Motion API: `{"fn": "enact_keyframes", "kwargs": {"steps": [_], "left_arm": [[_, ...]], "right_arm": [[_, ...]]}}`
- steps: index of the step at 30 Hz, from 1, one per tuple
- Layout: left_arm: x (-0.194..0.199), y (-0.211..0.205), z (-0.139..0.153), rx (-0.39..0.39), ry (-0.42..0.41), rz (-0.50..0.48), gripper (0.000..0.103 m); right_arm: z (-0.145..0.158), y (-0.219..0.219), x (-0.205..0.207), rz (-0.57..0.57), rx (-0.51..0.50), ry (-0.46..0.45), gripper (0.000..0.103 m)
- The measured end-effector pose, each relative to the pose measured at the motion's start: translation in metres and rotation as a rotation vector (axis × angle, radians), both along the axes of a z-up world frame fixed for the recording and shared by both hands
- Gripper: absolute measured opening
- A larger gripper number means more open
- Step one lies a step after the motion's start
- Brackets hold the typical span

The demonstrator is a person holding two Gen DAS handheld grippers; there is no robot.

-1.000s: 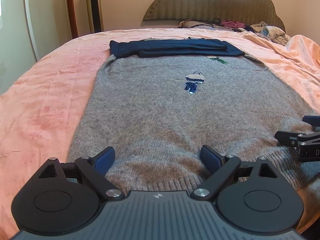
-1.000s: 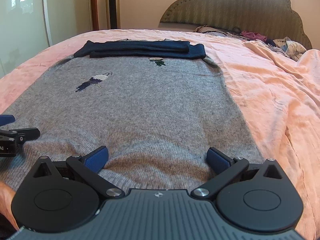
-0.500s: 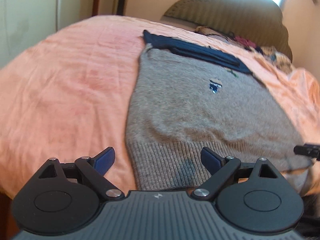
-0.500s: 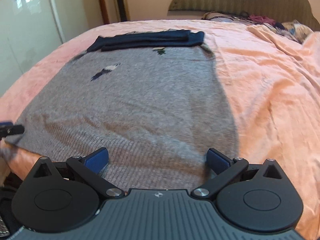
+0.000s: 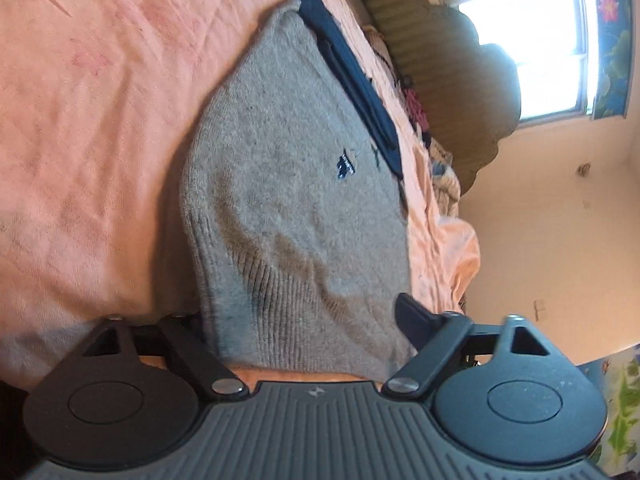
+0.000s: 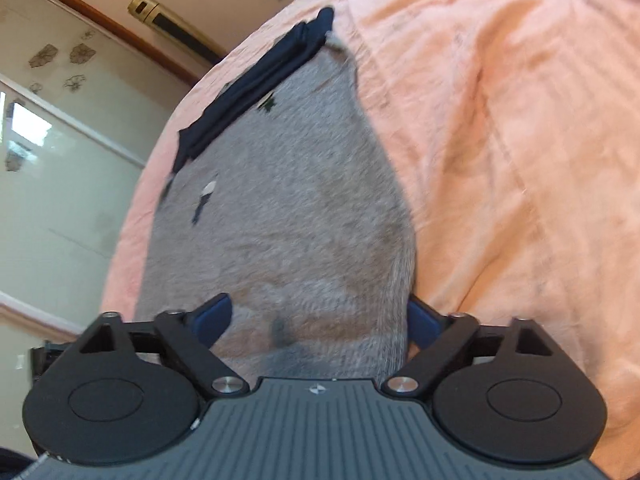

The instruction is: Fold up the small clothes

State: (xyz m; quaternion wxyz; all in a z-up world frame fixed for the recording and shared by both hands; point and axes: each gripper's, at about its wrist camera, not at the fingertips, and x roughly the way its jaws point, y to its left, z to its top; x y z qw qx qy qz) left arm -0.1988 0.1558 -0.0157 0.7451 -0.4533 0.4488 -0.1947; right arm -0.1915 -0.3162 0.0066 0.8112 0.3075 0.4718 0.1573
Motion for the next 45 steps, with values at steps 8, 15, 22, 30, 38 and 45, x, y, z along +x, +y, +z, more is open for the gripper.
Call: {"fn": "enact_keyframes", "kwargs": {"steps": [8,15,22,30,38,45], "left_arm": [[0.021,-0.003,0.000,0.146,0.056,-0.079,0.006],[0.070,0.004,0.059,0.132,-0.143,-0.081,0.005],[0.225,0.010,0.091,0.115,-0.301,0.011,0.005],[0.409,-0.001,0.072,0.285,-0.298,0.091,0.005],[0.426,0.018,0.048,0.290,-0.199,0.217,0.089],[0.317,0.035,0.058,0.314,-0.258,0.225,0.090]], "right_arm": [[-0.005,-0.004,0.012,0.060,-0.057,0.057,0.017],[0.022,-0.010,0.040,0.064,0.069,-0.069,0.013],[0.030,-0.031,0.176,-0.084,0.264,-0.208,0.013],[0.000,-0.024,0.361,-0.193,0.355,-0.191,0.013],[-0.033,-0.019,0.419,-0.332,0.302,-0.143,0.076],[0.004,-0.029,0.325,-0.211,0.230,-0.277,0.086]]}}
